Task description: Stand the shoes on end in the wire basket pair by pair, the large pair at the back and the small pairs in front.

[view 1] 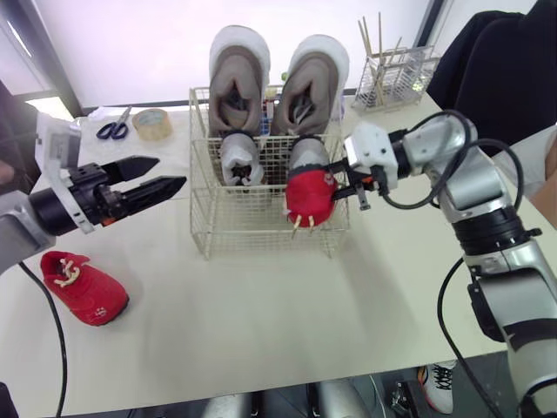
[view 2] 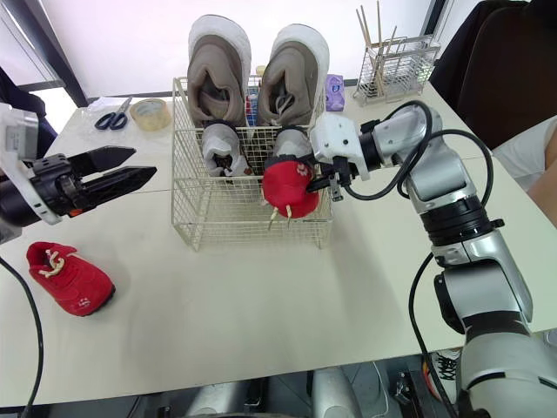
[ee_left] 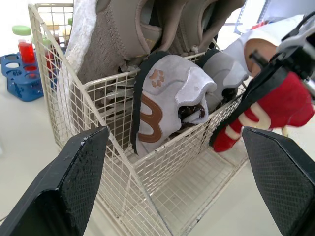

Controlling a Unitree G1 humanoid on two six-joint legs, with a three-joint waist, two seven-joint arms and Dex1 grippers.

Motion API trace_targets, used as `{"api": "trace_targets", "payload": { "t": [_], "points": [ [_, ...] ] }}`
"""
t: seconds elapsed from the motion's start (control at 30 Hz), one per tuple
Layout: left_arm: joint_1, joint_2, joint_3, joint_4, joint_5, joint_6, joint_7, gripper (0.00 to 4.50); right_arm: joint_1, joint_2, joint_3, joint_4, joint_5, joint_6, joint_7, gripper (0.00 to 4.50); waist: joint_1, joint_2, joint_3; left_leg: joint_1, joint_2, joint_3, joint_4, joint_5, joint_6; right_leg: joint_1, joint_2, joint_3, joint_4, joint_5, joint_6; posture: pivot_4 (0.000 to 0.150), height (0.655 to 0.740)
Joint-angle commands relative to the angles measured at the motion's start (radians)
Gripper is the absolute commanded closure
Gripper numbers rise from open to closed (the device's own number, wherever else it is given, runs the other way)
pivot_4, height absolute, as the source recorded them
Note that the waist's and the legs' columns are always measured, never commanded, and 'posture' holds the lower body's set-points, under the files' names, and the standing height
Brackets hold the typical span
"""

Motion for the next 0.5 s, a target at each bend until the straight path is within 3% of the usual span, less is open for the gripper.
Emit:
{"api": "trace_targets", "payload": {
  "t": [0.03, 0.17, 0.43, 0.5],
  "points": [
    [-0.024, -0.002, 0.022, -0.017, 0.014, -0.021, -0.004, 0.06, 0.007, -0.004, -0.010, -0.005, -0.034, -0.031, 0.003, 3.87, 0.000, 0.000, 0.000, 0.000, 0.000, 0.000, 0.000, 0.000, 0.000, 0.000, 0.000, 0.000, 0.000, 0.000, 0.000, 0.150, 0.7400],
    [-0.036, -0.007, 0.012, -0.010, 0.027, -0.021, -0.010, 0.06, 0.023, -0.013, -0.007, -0.006, -0.059, -0.038, 0.006, 3.87, -0.001, 0.000, 0.000, 0.000, 0.000, 0.000, 0.000, 0.000, 0.000, 0.000, 0.000, 0.000, 0.000, 0.000, 0.000, 0.150, 0.7400],
    [-0.025, -0.013, 0.014, -0.003, 0.054, -0.011, -0.018, 0.00, 0.035, -0.058, -0.047, -0.075, -0.048, 0.007, 0.024, 0.02, -0.001, 0.000, 0.000, 0.000, 0.000, 0.000, 0.001, 0.000, 0.000, 0.001, 0.000, 0.000, 0.000, 0.000, 0.000, 0.150, 0.7400],
    [-0.005, -0.009, 0.024, -0.003, 0.070, -0.008, -0.014, 0.00, 0.033, -0.085, -0.060, -0.100, -0.046, 0.015, 0.030, 0.02, -0.001, 0.000, 0.000, 0.001, 0.000, 0.000, 0.001, 0.000, 0.000, 0.000, 0.000, 0.000, 0.001, 0.000, -0.001, 0.150, 0.7400]
  ]
}}
